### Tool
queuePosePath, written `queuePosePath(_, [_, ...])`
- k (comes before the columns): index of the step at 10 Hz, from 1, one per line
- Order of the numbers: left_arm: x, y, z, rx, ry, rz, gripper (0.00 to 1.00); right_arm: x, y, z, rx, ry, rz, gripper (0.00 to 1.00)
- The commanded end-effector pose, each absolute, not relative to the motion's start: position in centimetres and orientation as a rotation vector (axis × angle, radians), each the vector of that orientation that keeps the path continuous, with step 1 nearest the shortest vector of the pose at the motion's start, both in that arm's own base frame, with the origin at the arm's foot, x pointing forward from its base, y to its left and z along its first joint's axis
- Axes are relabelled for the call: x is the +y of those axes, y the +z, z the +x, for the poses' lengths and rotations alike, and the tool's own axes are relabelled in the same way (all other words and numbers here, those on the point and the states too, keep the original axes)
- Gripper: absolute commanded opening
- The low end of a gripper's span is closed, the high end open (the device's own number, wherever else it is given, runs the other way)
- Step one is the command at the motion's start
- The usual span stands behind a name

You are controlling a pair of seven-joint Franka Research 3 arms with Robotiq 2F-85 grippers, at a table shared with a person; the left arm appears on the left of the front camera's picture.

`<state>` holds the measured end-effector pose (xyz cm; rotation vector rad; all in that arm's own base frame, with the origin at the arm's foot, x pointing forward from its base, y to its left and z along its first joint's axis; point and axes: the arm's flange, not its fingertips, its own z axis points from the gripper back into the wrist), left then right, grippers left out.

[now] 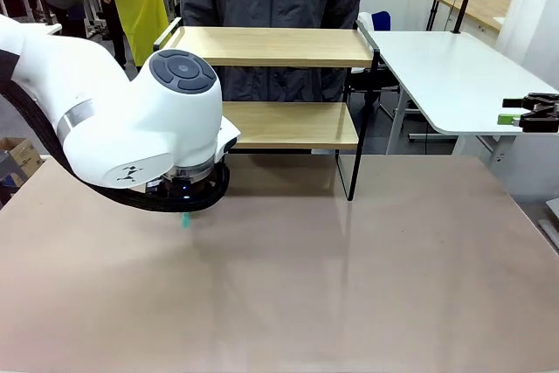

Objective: Clean the shelf.
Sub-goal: Clean the specific section of the Shelf indicated by the human with the Duster.

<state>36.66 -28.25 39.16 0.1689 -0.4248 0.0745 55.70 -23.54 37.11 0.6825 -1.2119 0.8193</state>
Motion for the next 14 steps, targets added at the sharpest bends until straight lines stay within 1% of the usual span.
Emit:
queuePosePath(1, [-27.7,39.9,35.4,-0.525,0.005,0.001,0.13,-23.4,37.3,55.7,-1.217,0.832,0.675,1.00])
queuePosePath(4, [-26.5,41.1,33.6,-0.577,-0.085,-0.052,0.13,-23.4,37.3,55.7,-1.217,0.832,0.675,1.00])
queuePosePath(7, [-25.5,42.5,33.2,-0.553,-0.358,-0.075,0.13,-23.4,37.3,55.7,-1.217,0.832,0.675,1.00])
queuePosePath(9, [-23.9,43.7,33.2,-0.540,-0.515,-0.146,0.13,-23.4,37.3,55.7,-1.217,0.832,0.675,1.00])
queuePosePath(11, [-21.9,44.4,33.2,-0.458,-0.703,-0.210,0.13,-23.4,37.3,55.7,-1.217,0.832,0.675,1.00])
queuePosePath(12, [-21.2,44.8,33.0,-0.398,-0.771,-0.180,0.13,-23.4,37.3,55.7,-1.217,0.832,0.675,1.00])
queuePosePath(14, [-19.9,46.0,32.3,-0.334,-0.919,-0.204,0.13,-23.4,37.3,55.7,-1.217,0.832,0.675,1.00])
